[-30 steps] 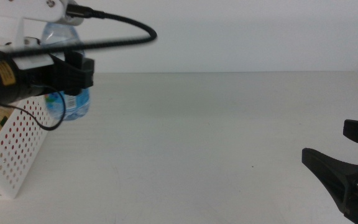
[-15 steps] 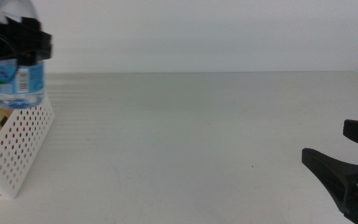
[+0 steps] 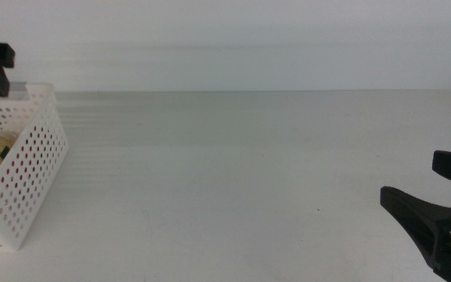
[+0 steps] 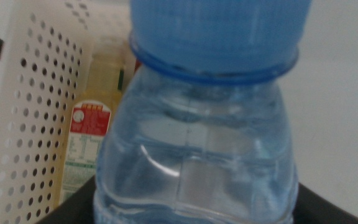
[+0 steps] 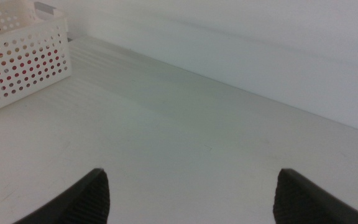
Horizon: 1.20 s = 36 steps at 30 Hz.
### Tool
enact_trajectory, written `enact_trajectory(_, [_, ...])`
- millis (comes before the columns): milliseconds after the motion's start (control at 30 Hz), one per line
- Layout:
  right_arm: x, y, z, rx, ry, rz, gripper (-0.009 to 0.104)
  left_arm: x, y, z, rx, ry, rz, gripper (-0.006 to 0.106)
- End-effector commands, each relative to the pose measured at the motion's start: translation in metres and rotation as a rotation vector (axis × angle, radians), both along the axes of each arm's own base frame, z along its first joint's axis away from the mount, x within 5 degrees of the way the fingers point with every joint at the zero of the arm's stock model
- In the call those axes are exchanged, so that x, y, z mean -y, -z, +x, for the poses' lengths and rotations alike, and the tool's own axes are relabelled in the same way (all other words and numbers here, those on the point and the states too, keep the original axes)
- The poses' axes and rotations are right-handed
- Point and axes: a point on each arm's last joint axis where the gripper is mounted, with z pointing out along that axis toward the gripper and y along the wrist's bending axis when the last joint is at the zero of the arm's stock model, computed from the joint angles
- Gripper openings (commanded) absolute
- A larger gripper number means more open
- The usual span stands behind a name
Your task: Use arms to grab the bottles and put them into the dustbin to the left of the table.
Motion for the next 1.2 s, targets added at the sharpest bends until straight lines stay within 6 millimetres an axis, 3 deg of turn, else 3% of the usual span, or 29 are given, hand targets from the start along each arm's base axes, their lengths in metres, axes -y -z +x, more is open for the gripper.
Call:
enact_trajectory(0, [-0.001, -0.017, 0.001, 0.093, -0.011, 0.042, 0.073, -0.002, -0.021, 0.004, 0.076, 0.024, 0.037, -0.005])
enact_trajectory(333, [-0.001, -0.017, 0.001, 0.093, -0.011, 0.042, 0.073, -0.038, -0.005, 0.036, 0.005, -0.041, 0.093, -0.005])
enact_trajectory(533, [-0.001, -0.017, 0.001, 0.093, -0.011, 0.042, 0.073, -0.057, 0.013, 0.050, -0.045, -0.059, 0.039, -0.005])
enact_trajectory(733, [-0.001, -0.017, 0.001, 0.093, -0.011, 0.042, 0.073, -0.066, 0.043, 0.066, -0.145, -0.044, 0.092, -0.005])
enact_trajectory(900, [-0.001, -0.017, 0.001, 0.093, -0.011, 0.042, 0.073, -0.067, 0.052, 0.072, -0.138, -0.120, 0.053, -0.005])
enact_trajectory(1167, [-0.001, -0.017, 0.001, 0.093, -0.011, 0.042, 0.073, -0.070, 0.068, 0.078, -0.219, 0.044, 0.134, -0.005])
